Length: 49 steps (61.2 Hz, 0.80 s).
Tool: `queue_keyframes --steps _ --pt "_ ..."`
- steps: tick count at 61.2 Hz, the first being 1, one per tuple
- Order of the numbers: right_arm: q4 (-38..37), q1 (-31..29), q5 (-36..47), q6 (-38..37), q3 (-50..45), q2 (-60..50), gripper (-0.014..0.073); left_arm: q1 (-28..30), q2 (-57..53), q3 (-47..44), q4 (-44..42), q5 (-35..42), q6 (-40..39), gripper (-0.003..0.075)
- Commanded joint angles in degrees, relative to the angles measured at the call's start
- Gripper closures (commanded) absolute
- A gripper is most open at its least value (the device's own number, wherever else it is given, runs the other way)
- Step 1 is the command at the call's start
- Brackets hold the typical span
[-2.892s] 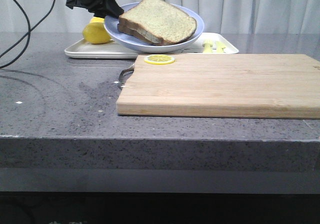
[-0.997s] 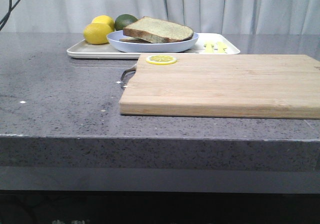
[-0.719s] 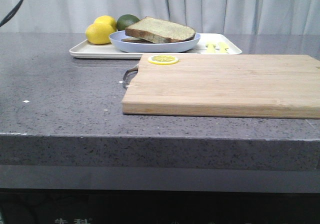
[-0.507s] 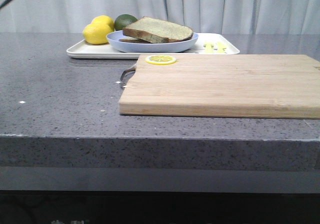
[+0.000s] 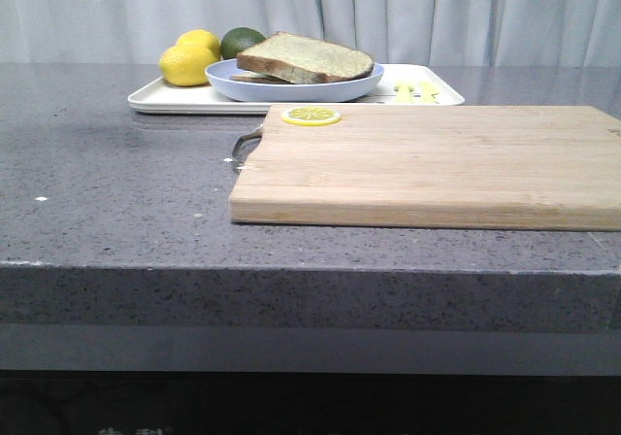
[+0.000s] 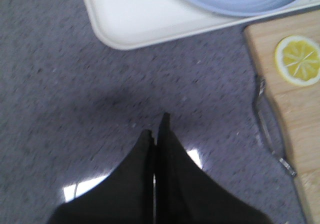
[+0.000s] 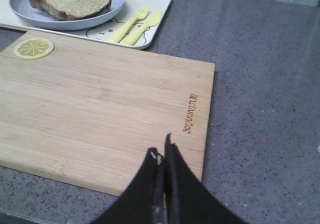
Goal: Place bread and move sandwich to tray
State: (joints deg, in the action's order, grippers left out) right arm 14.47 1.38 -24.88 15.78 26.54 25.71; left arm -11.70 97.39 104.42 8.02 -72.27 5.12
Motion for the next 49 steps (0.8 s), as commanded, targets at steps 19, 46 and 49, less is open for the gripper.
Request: queue_keyframes --steps 19,46,49 --pt "0.60 -0.02 4.65 0.17 1.58 0.23 0.0704 16.16 -26.72 -27.39 -0.53 16.03 0.15 0.0738" --pt "0.60 -0.02 4.65 0.17 1.58 0.23 0.0704 19.34 -62.09 -60.99 2.49 41.07 1.67 0.0738" --pt "0.60 -0.02 4.65 0.17 1.58 0.23 0.0704 19.34 -65.71 -63.56 2.61 42.43 1.67 0.0738"
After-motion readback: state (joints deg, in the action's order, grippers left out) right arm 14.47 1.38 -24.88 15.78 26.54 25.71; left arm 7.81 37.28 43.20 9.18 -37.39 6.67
